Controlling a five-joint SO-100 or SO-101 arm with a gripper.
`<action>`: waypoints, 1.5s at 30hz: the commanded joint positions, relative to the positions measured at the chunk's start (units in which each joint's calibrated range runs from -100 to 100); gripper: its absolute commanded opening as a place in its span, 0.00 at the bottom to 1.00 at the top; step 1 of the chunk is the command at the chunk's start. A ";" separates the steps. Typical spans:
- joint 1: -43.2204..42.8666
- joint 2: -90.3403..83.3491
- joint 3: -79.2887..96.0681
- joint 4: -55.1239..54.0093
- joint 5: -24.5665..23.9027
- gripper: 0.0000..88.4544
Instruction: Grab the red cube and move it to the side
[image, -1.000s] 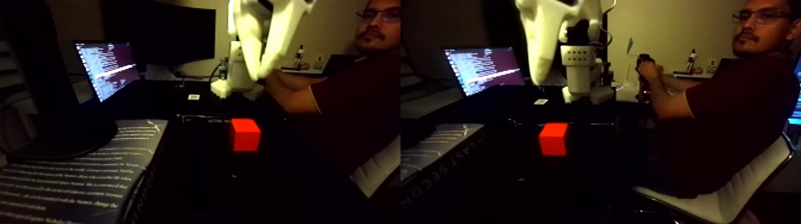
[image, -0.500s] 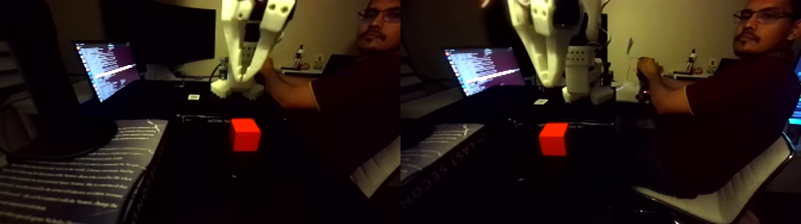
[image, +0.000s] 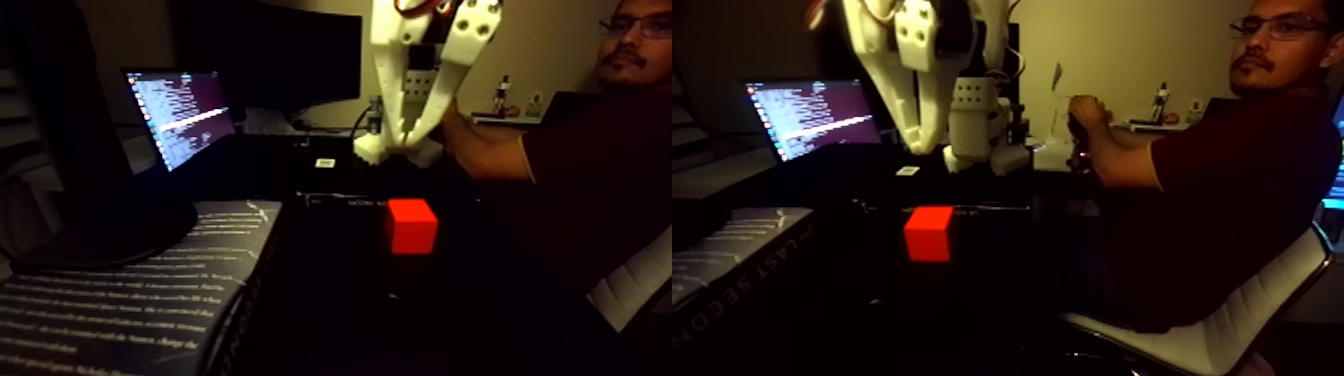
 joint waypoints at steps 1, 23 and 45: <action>-0.12 1.42 -2.42 -0.38 0.02 0.01; 1.46 5.20 -0.70 -0.47 0.94 0.30; 3.37 6.80 7.37 -11.96 1.97 0.30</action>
